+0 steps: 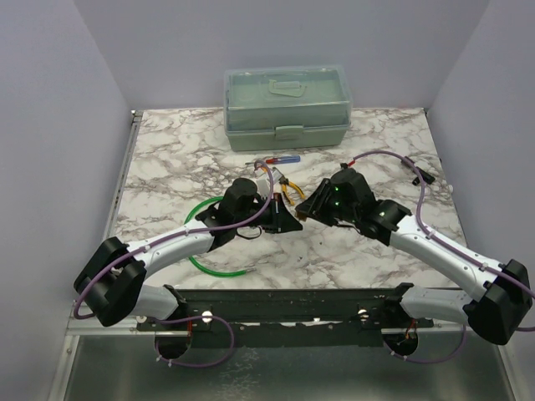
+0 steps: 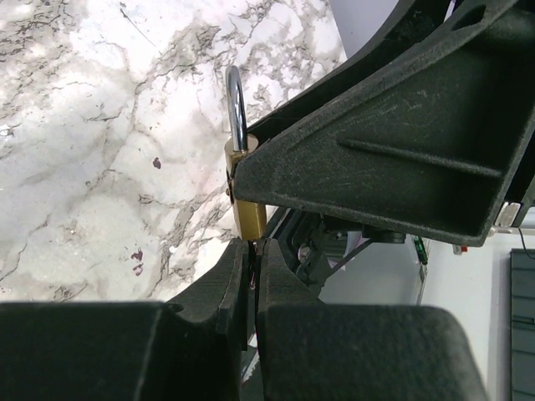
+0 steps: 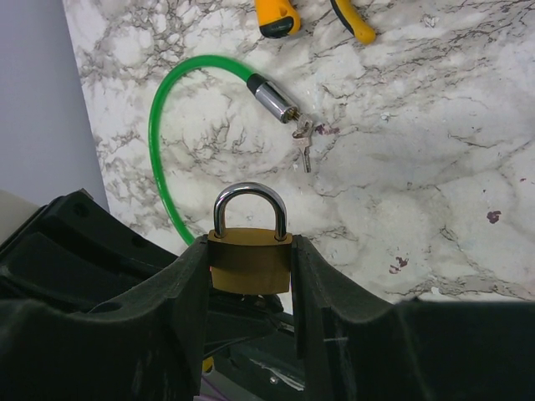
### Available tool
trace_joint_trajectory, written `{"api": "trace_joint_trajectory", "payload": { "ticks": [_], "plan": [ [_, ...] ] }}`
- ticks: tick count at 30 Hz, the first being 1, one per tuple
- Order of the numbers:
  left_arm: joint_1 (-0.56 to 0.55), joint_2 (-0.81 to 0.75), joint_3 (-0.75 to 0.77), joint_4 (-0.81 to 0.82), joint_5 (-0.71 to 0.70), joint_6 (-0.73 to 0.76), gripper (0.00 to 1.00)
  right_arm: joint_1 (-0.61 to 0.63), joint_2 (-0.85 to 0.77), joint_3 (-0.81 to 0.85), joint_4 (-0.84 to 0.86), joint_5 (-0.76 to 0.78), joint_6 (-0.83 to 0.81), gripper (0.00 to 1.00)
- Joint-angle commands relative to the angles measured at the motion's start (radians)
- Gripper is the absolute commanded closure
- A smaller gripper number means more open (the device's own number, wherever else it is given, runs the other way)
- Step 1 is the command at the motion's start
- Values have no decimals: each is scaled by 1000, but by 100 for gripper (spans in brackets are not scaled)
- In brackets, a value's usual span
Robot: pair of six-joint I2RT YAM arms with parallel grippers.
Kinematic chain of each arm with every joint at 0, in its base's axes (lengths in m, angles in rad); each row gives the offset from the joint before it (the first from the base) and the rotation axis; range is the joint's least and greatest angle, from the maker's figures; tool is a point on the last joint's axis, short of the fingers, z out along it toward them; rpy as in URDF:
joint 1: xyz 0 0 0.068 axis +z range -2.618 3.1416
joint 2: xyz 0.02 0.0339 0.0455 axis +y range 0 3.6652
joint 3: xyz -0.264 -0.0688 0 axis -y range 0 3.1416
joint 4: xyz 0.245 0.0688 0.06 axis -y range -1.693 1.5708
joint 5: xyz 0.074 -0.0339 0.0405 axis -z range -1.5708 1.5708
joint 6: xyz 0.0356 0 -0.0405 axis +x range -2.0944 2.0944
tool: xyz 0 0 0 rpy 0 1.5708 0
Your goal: Unlock with the key
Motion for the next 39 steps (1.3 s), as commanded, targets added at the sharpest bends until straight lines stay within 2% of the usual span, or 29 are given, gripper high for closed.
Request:
{"api": "trace_joint_trajectory", "payload": {
  "ticks": [1,24,26,34,39],
  "plan": [
    [22,-11,26,2,-103,-1,100,22,7,-1,6,-15,-4,100],
    [35,-16,18,88,-225,35,100,50,40,-19,-4,-90,88,100],
    [35,-14,20,87,-224,39,96,49,40,-18,-22,-74,99,100],
    [36,-30,-8,86,-162,61,67,50,62,11,-115,29,185,100],
    [36,-38,-31,86,-126,68,58,50,83,39,-134,42,212,100]
  ]
}}
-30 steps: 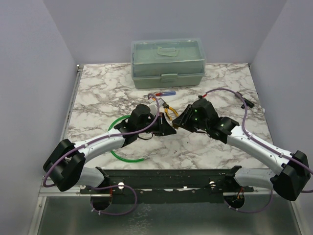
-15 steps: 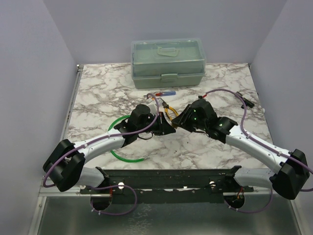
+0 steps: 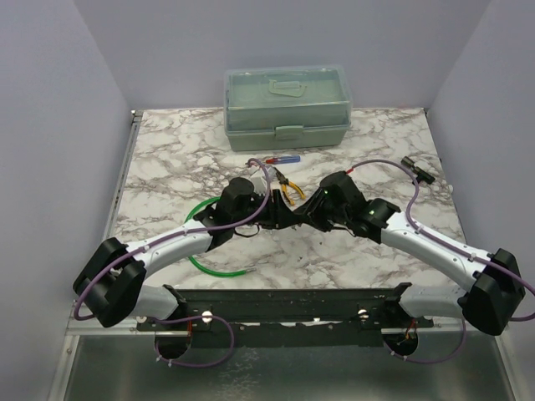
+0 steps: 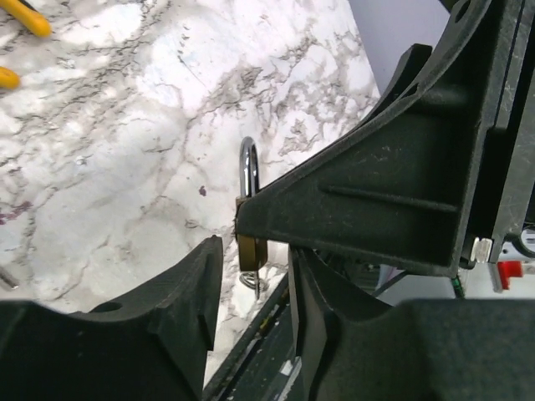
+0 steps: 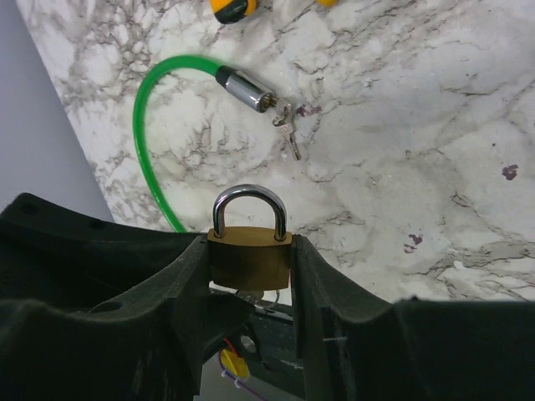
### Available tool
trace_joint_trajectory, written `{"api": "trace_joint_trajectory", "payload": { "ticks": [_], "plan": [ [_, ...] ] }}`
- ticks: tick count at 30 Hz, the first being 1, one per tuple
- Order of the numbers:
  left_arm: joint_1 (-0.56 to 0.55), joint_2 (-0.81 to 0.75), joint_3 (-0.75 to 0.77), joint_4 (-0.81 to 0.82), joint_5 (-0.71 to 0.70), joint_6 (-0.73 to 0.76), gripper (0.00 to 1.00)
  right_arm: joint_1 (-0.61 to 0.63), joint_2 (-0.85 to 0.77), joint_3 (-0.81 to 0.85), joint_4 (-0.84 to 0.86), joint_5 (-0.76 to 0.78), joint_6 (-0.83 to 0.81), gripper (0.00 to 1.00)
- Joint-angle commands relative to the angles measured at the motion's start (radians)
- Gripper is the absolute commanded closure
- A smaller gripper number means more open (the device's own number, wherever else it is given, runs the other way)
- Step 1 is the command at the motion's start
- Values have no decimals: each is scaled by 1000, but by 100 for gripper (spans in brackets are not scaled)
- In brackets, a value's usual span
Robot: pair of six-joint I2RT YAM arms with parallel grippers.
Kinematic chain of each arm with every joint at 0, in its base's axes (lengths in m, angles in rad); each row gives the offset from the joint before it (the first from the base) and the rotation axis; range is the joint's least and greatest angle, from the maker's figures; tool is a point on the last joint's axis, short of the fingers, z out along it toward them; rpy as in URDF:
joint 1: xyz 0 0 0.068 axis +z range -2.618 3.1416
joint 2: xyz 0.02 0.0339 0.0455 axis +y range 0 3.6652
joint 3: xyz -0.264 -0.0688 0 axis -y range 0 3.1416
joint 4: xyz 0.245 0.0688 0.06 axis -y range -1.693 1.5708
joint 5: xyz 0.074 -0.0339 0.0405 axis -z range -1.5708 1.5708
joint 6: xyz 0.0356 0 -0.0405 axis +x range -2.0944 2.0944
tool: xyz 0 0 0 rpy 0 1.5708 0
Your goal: Unlock with the key
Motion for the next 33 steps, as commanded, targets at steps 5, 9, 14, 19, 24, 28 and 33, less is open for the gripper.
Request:
{"api": "trace_joint_trajectory", "payload": {
  "ticks": [5,9,14,19,24,28,33],
  "plan": [
    [25,-42,-32,70,-7,37,53,21,21,45,-107,-2,44,100],
    [25,-55,-39,48,-3,53,51,22,17,53,-115,14,48,100],
    [24,-96,-57,34,26,64,47,20,26,71,-132,41,49,100],
    [24,-144,-82,24,66,71,50,20,35,89,-135,56,46,100],
    [24,-158,-105,24,59,61,71,21,42,101,-132,54,41,100],
    [24,-135,-108,39,73,54,80,21,41,108,-129,52,38,100],
    [23,-106,-110,75,91,35,84,21,38,109,-128,52,35,100]
  ]
}}
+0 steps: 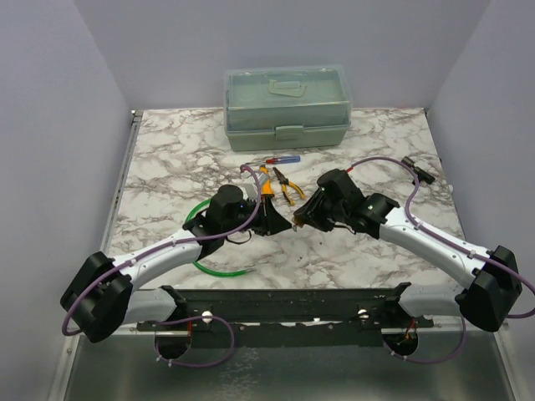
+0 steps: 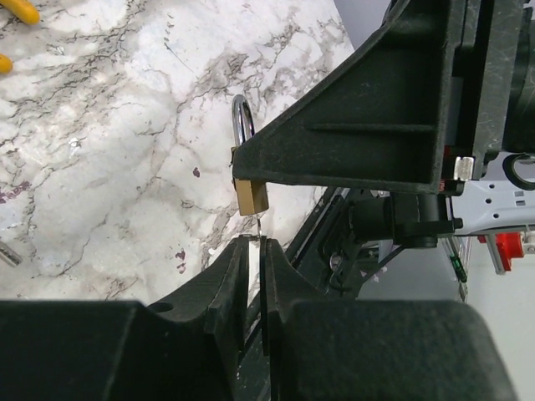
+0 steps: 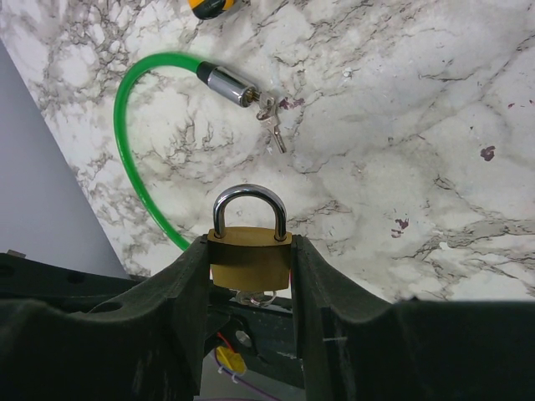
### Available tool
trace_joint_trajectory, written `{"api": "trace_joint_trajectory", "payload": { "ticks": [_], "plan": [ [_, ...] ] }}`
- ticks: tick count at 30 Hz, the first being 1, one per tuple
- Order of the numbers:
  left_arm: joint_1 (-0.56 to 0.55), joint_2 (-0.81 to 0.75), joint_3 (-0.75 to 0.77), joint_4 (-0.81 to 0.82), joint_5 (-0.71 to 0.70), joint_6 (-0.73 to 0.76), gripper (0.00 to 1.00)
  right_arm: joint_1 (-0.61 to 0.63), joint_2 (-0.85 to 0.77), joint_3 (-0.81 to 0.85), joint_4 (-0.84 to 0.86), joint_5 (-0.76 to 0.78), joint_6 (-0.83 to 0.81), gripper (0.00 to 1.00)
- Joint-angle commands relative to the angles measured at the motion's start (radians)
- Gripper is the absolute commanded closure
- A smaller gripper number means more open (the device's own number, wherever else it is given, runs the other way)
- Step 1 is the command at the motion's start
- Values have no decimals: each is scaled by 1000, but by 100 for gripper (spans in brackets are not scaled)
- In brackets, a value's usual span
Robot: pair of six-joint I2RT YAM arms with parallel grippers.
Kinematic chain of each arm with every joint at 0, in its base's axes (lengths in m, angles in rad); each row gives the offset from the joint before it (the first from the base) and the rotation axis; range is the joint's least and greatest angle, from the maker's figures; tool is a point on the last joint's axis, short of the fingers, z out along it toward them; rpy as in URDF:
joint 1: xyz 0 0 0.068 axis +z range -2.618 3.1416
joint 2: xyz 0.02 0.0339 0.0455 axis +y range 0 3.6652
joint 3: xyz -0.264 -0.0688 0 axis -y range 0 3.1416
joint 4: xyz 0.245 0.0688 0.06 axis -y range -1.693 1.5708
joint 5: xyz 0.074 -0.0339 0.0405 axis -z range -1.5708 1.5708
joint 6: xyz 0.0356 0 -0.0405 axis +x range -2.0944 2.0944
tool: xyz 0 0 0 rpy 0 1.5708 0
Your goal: Unlock with the key
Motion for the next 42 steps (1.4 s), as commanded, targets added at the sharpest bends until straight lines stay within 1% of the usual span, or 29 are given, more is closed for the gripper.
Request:
{"api": "trace_joint_trajectory", "payload": {
  "ticks": [1,5,13,18,23,25,27,28,35,42],
  "plan": [
    [4,28,-10,59,44,-13,84,7,4,38,2,30,-2,100],
    [3,46,-9,75,56,-21,84,7,4,38,5,29,-3,100],
    [3,62,-11,95,67,-32,80,6,6,40,9,24,-12,100],
    [3,78,-11,106,69,-37,80,7,2,42,10,22,-12,100],
    [3,94,-8,118,68,-42,86,6,-5,43,12,20,-15,100],
    [3,98,-7,124,60,-47,91,7,-8,43,13,18,-15,100],
    [3,97,-7,133,48,-56,99,7,-8,42,13,15,-15,100],
    [3,96,-8,141,40,-62,100,7,-10,41,14,14,-15,100],
    [3,89,-19,203,-27,-107,100,7,-20,28,27,2,-10,100],
    [3,113,-21,256,-73,-113,100,7,-26,16,55,-61,-11,100]
  ]
}}
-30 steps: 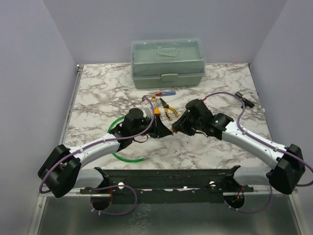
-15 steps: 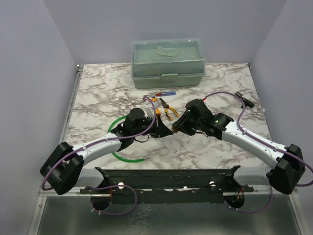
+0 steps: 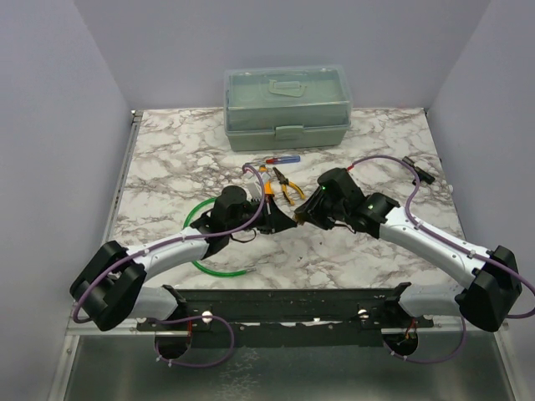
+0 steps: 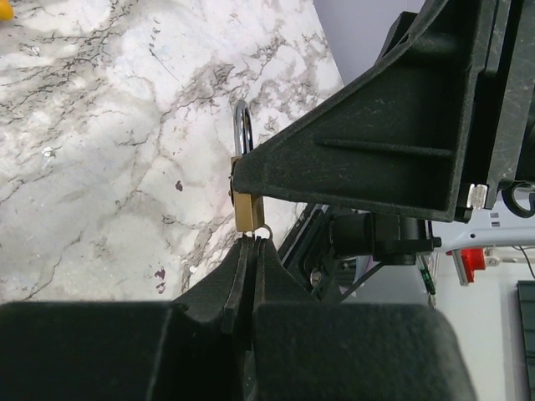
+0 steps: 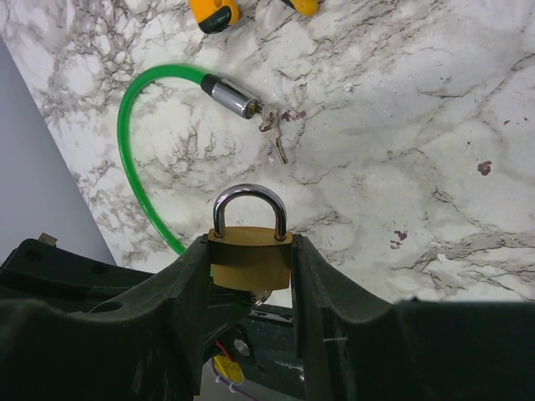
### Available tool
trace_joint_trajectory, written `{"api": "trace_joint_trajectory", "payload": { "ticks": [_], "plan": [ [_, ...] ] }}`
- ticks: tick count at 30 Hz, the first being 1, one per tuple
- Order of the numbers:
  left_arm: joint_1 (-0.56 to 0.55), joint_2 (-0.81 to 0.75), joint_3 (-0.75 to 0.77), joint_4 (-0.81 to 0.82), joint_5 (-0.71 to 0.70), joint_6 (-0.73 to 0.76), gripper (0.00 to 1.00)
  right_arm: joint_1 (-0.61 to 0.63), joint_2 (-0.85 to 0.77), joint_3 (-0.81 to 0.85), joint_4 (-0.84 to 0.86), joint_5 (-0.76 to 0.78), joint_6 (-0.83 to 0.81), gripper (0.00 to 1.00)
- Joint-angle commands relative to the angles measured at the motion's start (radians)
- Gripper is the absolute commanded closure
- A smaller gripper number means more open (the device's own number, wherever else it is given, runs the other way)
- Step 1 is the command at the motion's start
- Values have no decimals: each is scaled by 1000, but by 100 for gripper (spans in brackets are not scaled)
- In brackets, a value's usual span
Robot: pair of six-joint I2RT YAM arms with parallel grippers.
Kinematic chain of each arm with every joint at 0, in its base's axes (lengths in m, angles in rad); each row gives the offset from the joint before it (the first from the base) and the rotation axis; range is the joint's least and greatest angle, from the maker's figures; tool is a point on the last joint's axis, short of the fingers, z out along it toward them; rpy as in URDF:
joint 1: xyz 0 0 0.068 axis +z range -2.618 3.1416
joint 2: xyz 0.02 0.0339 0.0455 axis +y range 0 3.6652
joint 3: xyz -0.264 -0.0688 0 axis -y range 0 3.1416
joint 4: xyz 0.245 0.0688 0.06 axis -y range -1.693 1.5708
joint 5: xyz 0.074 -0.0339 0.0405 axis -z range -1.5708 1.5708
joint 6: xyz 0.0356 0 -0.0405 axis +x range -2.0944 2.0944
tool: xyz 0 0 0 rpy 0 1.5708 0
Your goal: Unlock with the key
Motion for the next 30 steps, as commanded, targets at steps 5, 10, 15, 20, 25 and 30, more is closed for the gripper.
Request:
{"api": "trace_joint_trajectory", "payload": {
  "ticks": [5,10,15,20,25,30],
  "plan": [
    [4,33,14,112,-52,31,94,10,-31,1,35,-52,10,100],
    [5,-22,-34,105,-1,72,68,10,-50,-9,28,5,-8,100],
    [4,-63,-50,72,90,101,55,10,-59,-13,32,21,-30,100],
    [5,-90,-62,58,61,104,51,10,-75,-12,78,-1,-94,100],
    [5,-74,-49,64,15,95,47,10,-100,-7,100,-31,-144,100],
    [5,-47,-29,111,19,79,46,10,-101,-14,121,-65,-169,100]
  ]
}}
